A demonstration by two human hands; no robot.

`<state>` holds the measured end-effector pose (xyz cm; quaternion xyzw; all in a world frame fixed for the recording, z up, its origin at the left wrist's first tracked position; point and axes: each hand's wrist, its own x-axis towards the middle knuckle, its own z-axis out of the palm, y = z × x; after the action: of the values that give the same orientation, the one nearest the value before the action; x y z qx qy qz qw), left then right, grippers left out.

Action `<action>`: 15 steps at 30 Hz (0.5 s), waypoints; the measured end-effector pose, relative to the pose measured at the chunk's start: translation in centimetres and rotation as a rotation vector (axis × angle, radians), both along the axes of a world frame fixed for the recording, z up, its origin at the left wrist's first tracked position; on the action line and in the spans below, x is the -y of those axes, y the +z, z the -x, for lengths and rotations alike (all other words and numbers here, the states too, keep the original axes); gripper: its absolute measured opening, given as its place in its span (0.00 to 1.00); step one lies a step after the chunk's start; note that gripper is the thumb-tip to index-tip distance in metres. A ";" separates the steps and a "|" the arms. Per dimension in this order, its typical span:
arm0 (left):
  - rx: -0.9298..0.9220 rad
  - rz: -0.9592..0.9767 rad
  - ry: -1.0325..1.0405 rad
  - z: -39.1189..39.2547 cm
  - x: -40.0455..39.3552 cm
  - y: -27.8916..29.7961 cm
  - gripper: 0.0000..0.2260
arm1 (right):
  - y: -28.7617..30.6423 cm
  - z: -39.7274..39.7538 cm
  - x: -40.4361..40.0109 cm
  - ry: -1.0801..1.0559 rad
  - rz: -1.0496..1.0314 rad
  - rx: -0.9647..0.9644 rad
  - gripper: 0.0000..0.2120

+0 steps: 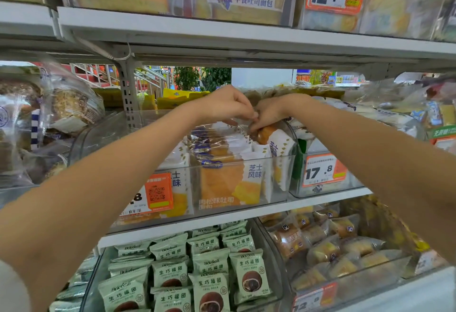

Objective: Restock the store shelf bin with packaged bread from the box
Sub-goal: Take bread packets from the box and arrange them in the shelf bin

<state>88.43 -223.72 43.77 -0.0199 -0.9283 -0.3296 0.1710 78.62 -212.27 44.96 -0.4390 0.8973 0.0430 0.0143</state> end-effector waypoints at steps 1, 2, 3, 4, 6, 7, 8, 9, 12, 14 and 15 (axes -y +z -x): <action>-0.011 0.031 -0.020 0.0 -0.5 0.0 0.07 | 0.4 -0.1 -0.8 0.029 0.092 -0.012 0.15; -0.020 0.066 -0.036 0.1 -1.2 -0.1 0.07 | 0.8 -0.1 -1.6 0.052 0.190 -0.007 0.12; -0.019 0.092 -0.049 0.3 -1.9 -0.2 0.08 | 1.2 0.0 -2.3 0.075 0.271 -0.023 0.11; -0.003 0.113 -0.058 0.4 -2.7 -0.3 0.09 | 1.4 -0.1 -3.0 0.098 0.322 -0.063 0.10; 0.066 0.175 -0.056 0.6 -3.9 -0.2 0.12 | 1.4 -0.2 -3.9 0.126 0.347 -0.151 0.10; 0.114 0.236 -0.046 0.7 -4.3 -0.3 0.13 | 1.3 -0.3 -4.3 0.130 0.343 -0.178 0.11; 0.162 0.321 -0.028 0.9 -4.5 -0.5 0.15 | 1.2 -0.5 -4.5 0.136 0.336 -0.190 0.12; 0.204 0.410 -0.008 1.2 -4.6 -0.8 0.18 | 0.9 -0.7 -4.7 0.146 0.328 -0.189 0.14; 0.305 0.534 0.055 2.5 -4.3 -1.5 0.24 | -0.5 -1.1 -4.5 0.141 0.278 -0.147 0.16; 0.392 0.485 0.041 3.2 -3.9 -2.0 0.21 | -1.5 -1.0 -4.2 0.122 0.228 -0.122 0.16; 0.432 0.443 0.029 3.5 -3.8 -2.1 0.17 | -1.9 -0.9 -4.0 0.115 0.212 -0.110 0.16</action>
<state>84.97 -219.91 41.71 0.0269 -0.9926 -0.1135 -0.0340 79.56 -208.22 43.03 -0.4856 0.8697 -0.0271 -0.0840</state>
